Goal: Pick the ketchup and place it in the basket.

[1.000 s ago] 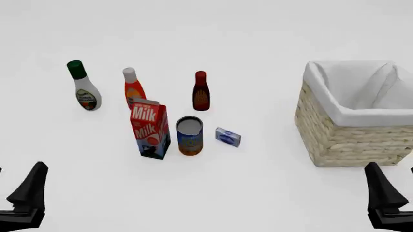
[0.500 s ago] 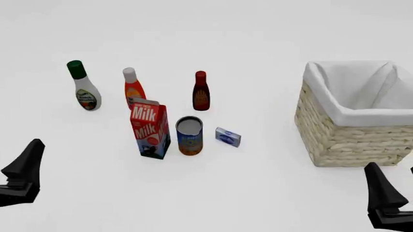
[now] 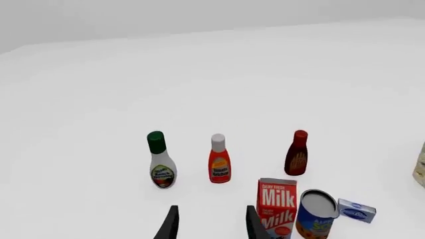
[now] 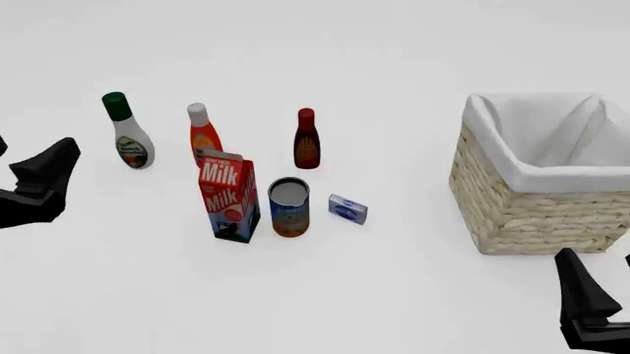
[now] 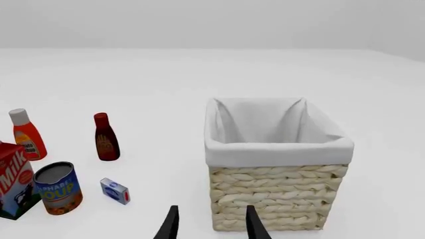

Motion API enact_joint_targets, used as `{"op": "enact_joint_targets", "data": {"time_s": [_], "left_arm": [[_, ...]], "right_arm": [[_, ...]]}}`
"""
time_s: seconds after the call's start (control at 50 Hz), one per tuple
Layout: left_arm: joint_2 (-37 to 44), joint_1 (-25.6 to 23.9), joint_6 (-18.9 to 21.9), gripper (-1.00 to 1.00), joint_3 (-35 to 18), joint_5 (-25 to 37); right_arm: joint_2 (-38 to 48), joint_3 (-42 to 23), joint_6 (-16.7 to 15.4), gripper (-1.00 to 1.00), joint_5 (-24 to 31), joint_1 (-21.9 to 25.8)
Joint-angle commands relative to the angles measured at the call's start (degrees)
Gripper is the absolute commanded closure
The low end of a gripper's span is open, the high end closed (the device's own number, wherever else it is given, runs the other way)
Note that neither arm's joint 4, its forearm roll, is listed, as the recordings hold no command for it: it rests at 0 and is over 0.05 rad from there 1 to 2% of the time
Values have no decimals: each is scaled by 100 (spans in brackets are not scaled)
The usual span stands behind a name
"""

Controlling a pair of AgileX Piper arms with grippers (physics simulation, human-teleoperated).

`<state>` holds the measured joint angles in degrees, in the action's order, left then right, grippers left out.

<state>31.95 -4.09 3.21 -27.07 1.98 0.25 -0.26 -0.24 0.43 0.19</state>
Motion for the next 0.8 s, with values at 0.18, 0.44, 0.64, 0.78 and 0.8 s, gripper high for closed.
{"op": "enact_joint_targets", "data": {"time_s": [0.18, 0.44, 0.64, 0.78, 0.8], "left_arm": [[1111, -99, -159, -100, -1565, 786], [1939, 51, -59, -100, -2467, 1245], [2496, 35, -130, -100, -3251, 1612], [2844, 88, -194, -100, -3591, 1749], [2844, 88, -194, -100, -3591, 1749]], "right_arm": [[-13, 6, -9, -100, -18, 0], [-13, -3, -23, -100, -19, 0], [-16, -3, -39, -100, -28, -4], [-14, -6, -24, -100, -21, -3], [-14, -6, -24, -100, -21, -3]]}}
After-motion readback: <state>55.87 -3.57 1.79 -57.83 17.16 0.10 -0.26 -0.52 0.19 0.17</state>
